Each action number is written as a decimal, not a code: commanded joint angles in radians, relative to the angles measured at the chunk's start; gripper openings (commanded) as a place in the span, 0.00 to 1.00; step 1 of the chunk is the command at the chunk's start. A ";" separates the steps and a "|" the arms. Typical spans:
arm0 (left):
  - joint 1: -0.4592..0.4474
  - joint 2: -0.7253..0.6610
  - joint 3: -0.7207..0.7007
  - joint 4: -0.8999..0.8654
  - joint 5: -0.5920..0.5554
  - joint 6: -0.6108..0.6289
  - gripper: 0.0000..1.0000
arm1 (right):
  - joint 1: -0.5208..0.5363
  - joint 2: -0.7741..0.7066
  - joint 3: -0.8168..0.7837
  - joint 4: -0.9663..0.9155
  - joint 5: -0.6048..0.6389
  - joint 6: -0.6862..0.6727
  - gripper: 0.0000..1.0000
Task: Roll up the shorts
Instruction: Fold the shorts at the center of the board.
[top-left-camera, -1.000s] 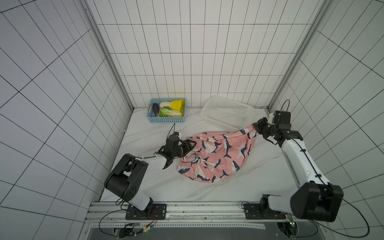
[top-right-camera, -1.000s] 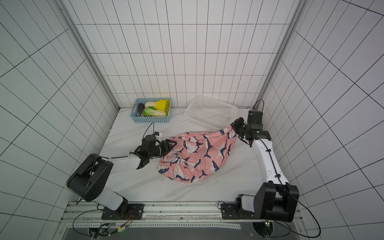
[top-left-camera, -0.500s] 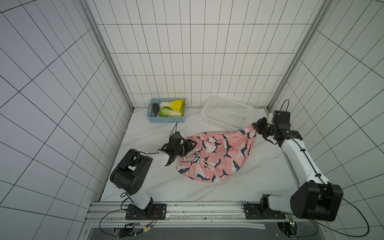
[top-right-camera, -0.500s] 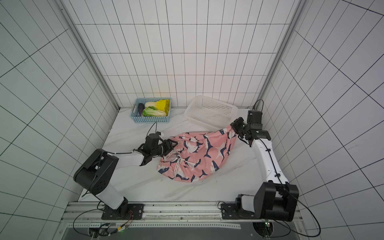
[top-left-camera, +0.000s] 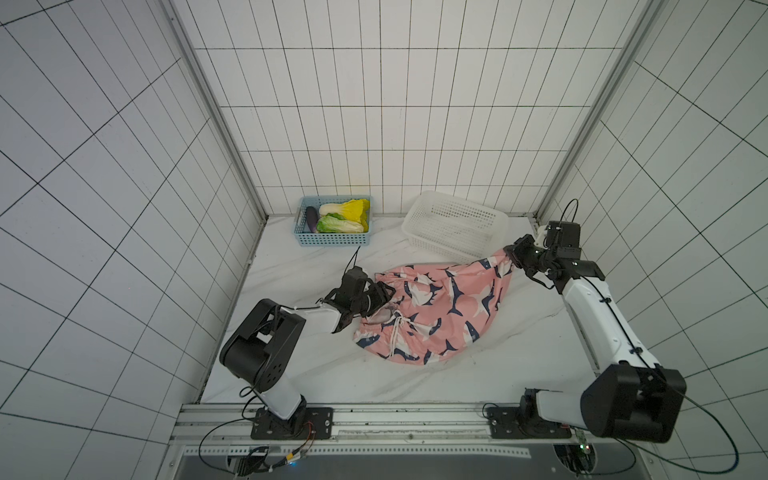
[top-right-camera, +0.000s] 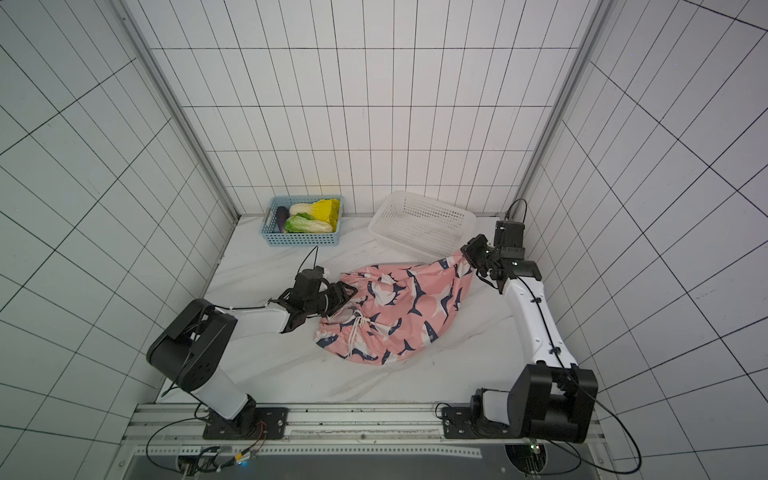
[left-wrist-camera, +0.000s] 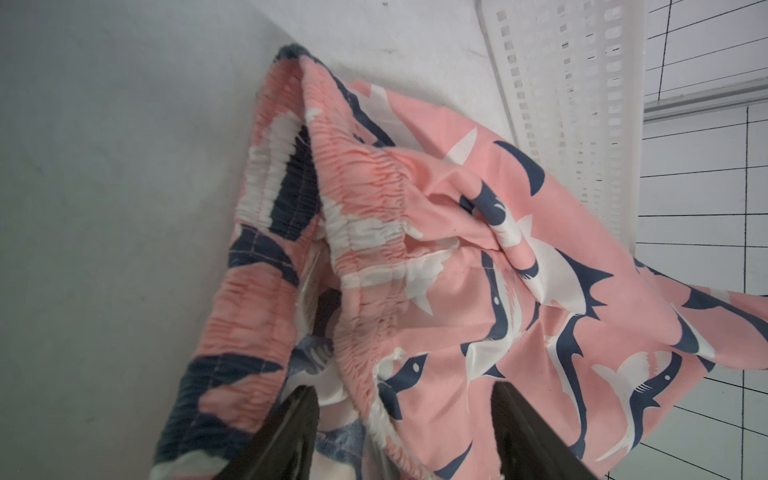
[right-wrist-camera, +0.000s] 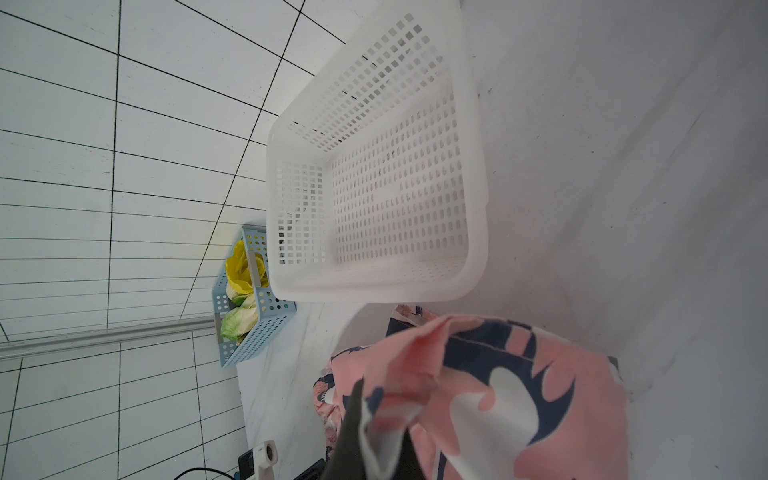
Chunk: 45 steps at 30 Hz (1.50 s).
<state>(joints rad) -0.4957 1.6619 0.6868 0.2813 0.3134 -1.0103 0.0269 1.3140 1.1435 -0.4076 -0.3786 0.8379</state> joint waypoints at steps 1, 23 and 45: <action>0.000 0.052 0.035 0.090 0.021 -0.004 0.66 | 0.013 -0.006 -0.026 0.019 0.009 -0.008 0.00; 0.246 -0.456 0.293 -0.440 0.239 0.305 0.00 | -0.142 -0.145 0.003 -0.086 -0.036 -0.015 0.00; 0.377 -0.726 0.548 -0.664 0.335 0.364 0.00 | -0.204 -0.167 0.133 -0.059 -0.198 0.146 0.00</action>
<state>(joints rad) -0.1272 0.9642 1.2636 -0.4633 0.6937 -0.6132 -0.1616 1.1652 1.3079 -0.4671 -0.6052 0.9817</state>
